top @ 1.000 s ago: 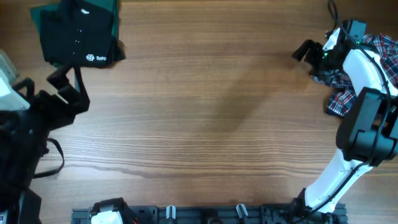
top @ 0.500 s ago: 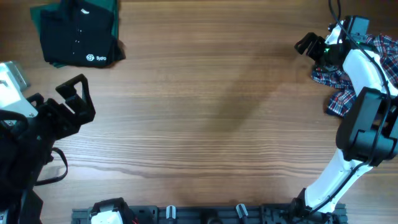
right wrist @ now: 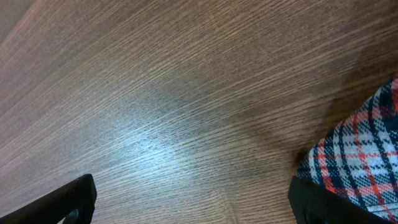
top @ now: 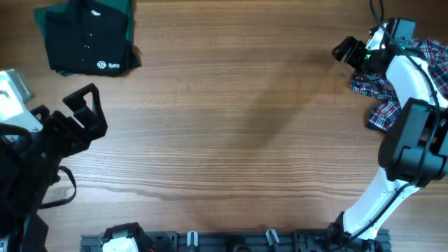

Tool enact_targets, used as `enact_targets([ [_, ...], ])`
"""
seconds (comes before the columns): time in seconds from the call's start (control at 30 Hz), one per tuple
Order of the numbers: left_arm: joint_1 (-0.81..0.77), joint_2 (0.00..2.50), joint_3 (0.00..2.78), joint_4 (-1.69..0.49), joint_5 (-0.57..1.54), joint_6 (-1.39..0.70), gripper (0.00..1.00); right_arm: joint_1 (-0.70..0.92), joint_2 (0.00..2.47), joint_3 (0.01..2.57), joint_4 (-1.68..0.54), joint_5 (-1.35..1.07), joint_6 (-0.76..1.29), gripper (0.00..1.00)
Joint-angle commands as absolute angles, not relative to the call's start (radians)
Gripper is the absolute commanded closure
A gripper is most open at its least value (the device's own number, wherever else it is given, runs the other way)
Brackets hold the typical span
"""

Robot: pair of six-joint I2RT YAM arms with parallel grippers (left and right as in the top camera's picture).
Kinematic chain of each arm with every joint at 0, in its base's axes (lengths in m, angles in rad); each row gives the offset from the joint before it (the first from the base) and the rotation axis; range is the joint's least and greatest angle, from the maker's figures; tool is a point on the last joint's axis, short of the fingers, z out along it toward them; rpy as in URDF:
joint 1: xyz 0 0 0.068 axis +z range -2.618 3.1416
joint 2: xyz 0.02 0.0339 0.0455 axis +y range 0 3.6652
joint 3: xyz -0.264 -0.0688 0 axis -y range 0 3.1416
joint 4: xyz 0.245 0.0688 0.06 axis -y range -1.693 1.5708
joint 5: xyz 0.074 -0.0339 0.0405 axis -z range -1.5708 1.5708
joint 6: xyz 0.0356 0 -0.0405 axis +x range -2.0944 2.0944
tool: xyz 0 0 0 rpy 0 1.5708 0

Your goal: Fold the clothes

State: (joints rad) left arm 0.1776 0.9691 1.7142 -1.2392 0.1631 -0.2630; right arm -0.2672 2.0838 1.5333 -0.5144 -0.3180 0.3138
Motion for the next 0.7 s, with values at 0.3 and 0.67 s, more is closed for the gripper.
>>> enact_targets([
  [0.3, 0.178, 0.94, 1.674, -1.439, 0.167, -0.242, 0.0, -0.268, 2.104, 1.549, -0.509, -0.334, 0.317, 0.0],
  [0.67, 0.096, 0.5, 0.771, -0.65, 0.195, -0.238, 0.0, -0.268, 2.104, 1.549, -0.509, -0.334, 0.317, 0.0],
])
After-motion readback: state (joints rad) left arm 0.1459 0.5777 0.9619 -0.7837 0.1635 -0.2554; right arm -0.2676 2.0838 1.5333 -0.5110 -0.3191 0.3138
